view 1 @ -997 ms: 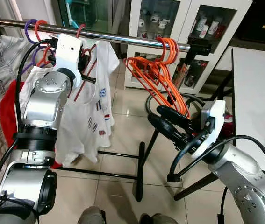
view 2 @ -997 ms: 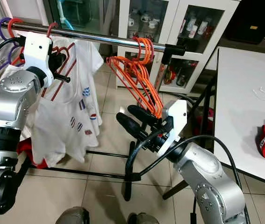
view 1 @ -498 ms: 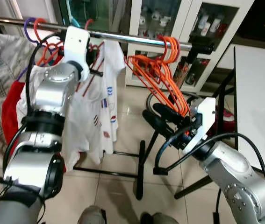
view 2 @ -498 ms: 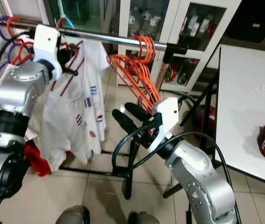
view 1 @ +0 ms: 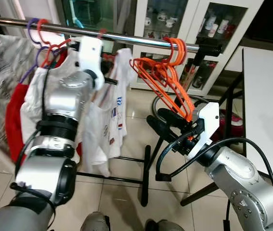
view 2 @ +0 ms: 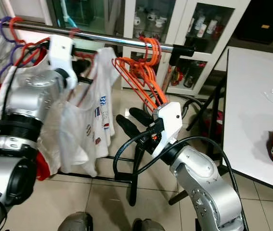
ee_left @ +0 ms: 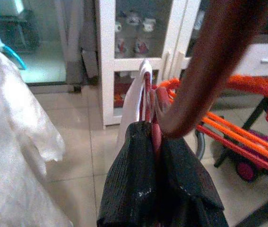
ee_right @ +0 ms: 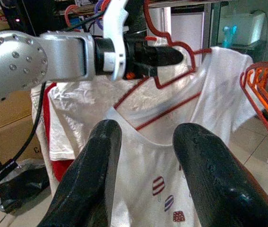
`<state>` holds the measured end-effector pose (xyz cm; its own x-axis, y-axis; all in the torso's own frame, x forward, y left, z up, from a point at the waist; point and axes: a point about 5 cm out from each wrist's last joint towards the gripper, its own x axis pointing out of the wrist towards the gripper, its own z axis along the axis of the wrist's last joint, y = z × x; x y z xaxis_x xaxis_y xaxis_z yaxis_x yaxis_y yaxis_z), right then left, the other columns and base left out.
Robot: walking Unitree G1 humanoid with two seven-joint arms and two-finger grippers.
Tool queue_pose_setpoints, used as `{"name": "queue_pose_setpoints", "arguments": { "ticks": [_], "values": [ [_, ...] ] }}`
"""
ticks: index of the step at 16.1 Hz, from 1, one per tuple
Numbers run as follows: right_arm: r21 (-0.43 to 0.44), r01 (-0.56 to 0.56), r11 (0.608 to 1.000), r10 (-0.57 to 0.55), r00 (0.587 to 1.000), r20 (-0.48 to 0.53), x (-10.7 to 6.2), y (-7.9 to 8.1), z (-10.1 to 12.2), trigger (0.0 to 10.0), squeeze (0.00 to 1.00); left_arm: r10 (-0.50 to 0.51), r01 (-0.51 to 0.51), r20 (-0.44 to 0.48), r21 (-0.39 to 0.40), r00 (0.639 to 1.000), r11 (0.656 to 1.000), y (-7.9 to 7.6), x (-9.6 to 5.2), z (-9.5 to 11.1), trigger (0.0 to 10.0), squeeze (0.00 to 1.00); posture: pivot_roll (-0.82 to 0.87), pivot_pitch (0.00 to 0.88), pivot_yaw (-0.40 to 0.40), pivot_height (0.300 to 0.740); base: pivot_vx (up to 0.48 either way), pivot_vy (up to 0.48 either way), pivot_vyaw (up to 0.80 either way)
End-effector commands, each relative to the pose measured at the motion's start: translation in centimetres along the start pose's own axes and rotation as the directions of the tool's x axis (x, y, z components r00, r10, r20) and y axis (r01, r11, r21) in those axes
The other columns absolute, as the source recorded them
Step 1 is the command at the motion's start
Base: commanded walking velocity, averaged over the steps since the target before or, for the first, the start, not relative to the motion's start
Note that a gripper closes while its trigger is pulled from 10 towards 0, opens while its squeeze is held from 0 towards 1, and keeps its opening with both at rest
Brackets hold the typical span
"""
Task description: Hang hanger
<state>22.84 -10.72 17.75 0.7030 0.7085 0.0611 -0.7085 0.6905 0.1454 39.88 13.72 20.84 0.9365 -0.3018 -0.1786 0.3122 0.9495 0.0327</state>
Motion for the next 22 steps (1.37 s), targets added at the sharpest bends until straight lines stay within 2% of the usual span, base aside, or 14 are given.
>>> {"name": "queue_pose_setpoints", "arguments": {
  "ticks": [1, 3, 6, 10, 12, 14, 16, 18, 21, 22],
  "values": [
    [-0.006, 0.013, 1.0, -0.013, 1.0, 0.002, -0.1, -0.2, 0.1, 10.0, 0.0, -0.039, 0.04, -0.035, 0.011, 0.999, 0.999, -1.0, 0.4, -0.7, 10.0, 0.0, 0.02, 0.061, -0.052, 0.74, 0.0, 0.0, 0.0],
    [-0.017, 0.02, 1.0, -0.02, 1.0, 0.005, 0.1, -0.6, 0.2, 10.0, 0.0, -0.064, 0.065, -0.015, 0.008, 0.998, 0.998, -2.1, 1.0, 0.2, 10.0, 0.0, 0.02, 0.058, -0.051, 0.74, 0.0, 0.0, 0.0],
    [-0.031, 0.029, 0.999, -0.029, 1.0, 0.009, 0.2, -0.9, 0.5, 10.0, 0.0, -0.073, 0.073, -0.002, 0.02, 0.997, 0.997, -2.8, 1.5, 0.9, 10.0, 0.0, 0.01, 0.058, -0.046, 0.74, 0.0, 0.0, 0.0],
    [-0.03, 0.035, 0.999, -0.035, 0.999, 0.014, 0.1, -0.7, 0.5, 10.0, 0.0, 0.015, -0.024, 0.092, 0.093, 0.996, 0.995, -2.4, 1.6, 2.9, 10.0, 0.0, 0.02, 0.065, -0.045, 0.74, 0.0, 0.0, 0.0],
    [-0.028, 0.034, 0.999, -0.034, 0.999, 0.013, 0.0, -0.6, 0.4, 10.0, 0.0, 0.015, -0.026, 0.097, 0.113, 0.995, 0.993, -2.5, 1.2, 2.4, 10.0, 0.0, 0.02, 0.067, -0.045, 0.74, 0.0, 0.0, 0.0],
    [-0.03, 0.037, 0.999, -0.036, 0.999, 0.013, 0.0, -0.5, 0.4, 10.0, 0.0, 0.028, -0.04, 0.103, 0.115, 0.994, 0.993, -2.8, 0.4, 1.0, 10.0, 0.0, 0.02, 0.075, -0.046, 0.74, 0.0, 0.0, 0.0],
    [-0.026, 0.036, 0.999, -0.036, 0.999, 0.014, -0.1, -0.5, 0.4, 10.0, 0.0, 0.066, -0.088, 0.173, 0.125, 0.983, 0.988, -3.3, -0.7, -0.1, 10.0, 0.0, 0.03, 0.079, -0.053, 0.74, 0.0, 0.0, 0.0],
    [-0.017, 0.036, 0.999, -0.036, 0.999, 0.027, 0.1, -0.6, 0.5, 10.0, 0.0, 0.143, -0.187, 0.311, 0.117, 0.94, 0.975, -3.5, -1.4, 0.0, 10.0, 0.0, 0.03, 0.081, -0.059, 0.74, 0.0, 0.0, 0.0],
    [-0.008, 0.036, 0.999, -0.036, 0.999, 0.037, 0.3, -0.7, 0.7, 10.0, 0.0, 0.183, -0.227, 0.315, 0.107, 0.931, 0.968, -3.3, -1.3, 0.1, 10.0, 0.0, 0.03, 0.078, -0.059, 0.74, 0.0, 0.0, 0.0],
    [-0.01, 0.036, 0.999, -0.035, 0.999, 0.04, 0.3, -0.8, 0.8, 10.0, 0.0, 0.172, -0.233, 0.347, 0.143, 0.922, 0.962, -3.3, -0.9, 1.2, 10.0, 0.0, 0.02, 0.078, -0.059, 0.74, 0.0, 0.0, 0.0]
  ]
}}
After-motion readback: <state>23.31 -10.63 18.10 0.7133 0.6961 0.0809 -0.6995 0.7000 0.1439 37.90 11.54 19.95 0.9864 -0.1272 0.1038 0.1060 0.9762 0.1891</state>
